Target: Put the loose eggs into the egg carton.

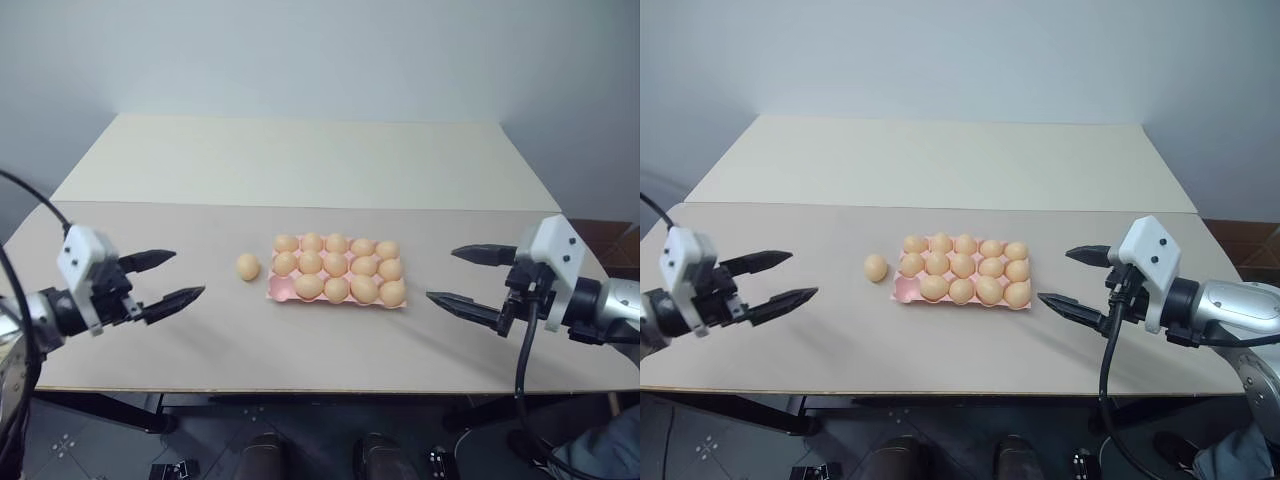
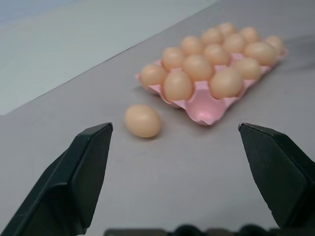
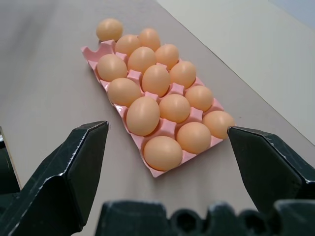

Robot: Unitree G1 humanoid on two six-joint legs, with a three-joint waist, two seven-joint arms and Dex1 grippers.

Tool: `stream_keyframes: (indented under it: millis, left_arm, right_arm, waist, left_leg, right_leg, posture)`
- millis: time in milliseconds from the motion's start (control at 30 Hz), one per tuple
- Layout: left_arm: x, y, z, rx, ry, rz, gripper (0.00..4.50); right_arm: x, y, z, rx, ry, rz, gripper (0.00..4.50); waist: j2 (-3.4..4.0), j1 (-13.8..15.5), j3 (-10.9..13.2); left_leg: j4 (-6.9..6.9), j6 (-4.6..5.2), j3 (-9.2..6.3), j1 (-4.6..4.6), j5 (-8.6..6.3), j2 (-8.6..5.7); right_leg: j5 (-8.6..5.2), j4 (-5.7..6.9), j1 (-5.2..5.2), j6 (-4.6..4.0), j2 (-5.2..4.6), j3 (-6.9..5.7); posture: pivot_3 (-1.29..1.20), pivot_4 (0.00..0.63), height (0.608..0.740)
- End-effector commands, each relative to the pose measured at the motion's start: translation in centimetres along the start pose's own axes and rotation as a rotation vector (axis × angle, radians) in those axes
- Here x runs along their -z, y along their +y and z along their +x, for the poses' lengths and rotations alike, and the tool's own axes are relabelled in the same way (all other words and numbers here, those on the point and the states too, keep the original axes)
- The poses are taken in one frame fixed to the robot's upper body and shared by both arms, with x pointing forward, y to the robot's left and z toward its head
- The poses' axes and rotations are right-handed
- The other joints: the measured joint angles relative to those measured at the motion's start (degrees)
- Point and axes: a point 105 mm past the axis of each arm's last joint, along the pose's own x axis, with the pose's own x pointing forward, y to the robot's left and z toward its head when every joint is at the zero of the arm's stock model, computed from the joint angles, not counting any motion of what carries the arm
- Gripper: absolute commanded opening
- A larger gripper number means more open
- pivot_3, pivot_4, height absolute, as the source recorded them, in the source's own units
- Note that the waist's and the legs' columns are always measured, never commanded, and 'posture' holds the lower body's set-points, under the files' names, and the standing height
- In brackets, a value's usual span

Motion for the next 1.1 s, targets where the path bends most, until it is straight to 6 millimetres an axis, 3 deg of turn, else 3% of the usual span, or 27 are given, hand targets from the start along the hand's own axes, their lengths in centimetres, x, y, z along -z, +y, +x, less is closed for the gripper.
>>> stream_keyframes:
  millis: [33, 233, 533, 1033, 1100]
  left_arm:
    - [-0.1, 1.2, 2.8, -0.079, 0.034, -0.092, 4.46]
    - [0.6, 0.7, 6.5, -0.110, 0.132, -0.218, 4.46]
    - [2.5, 0.6, 9.5, -0.232, 0.240, -0.313, 4.46]
    - [4.2, 0.8, 10.3, -0.300, 0.327, -0.336, 4.46]
    - [4.2, 0.8, 10.5, -0.296, 0.326, -0.343, 4.07]
  right_arm:
    - [-1.1, 0.1, -0.2, 0.014, -0.032, -0.044, 4.50]
    - [-1.3, 0.2, -0.2, 0.035, -0.038, -0.048, 4.50]
    - [-1.4, 0.4, -0.5, 0.054, -0.038, -0.044, 4.50]
    - [-1.4, 0.7, -0.8, 0.059, -0.036, -0.030, 4.50]
    - [-1.3, 0.7, -0.7, 0.062, -0.036, -0.029, 4.50]
  waist:
    - [-0.02, -0.27, 0.00]
    - [-0.06, -1.02, 0.02]
    - [-0.07, -0.54, 0.02]
    - [-0.07, -0.45, 0.02]
    - [-0.07, -0.45, 0.02]
  left_leg:
    - [0.00, 0.00, 0.01, 0.00, 0.00, 0.00]
    - [-0.07, 0.02, -0.01, -0.08, -0.01, 0.00]
    - [-0.16, 0.03, -0.04, -0.15, -0.02, -0.01]
    - [-0.16, 0.03, -0.04, -0.16, -0.02, -0.04]
    - [-0.16, 0.03, -0.04, -0.16, -0.02, -0.05]
  right_leg:
    - [0.02, -0.02, 0.01, 0.02, 0.01, 0.02]
    - [0.01, -0.12, -0.06, 0.07, 0.04, 0.06]
    - [0.05, -0.46, 0.00, 0.12, 0.02, 0.01]
    - [0.05, -0.47, 0.01, 0.13, 0.00, 0.01]
    - [0.05, -0.48, 0.01, 0.13, -0.01, 0.01]
  posture:
    - [0.00, 0.150, 0.740]
    - [0.00, 0.150, 0.740]
    - [0.00, 0.150, 0.740]
    - [0.00, 0.150, 0.740]
    - [0.00, 0.150, 0.740]
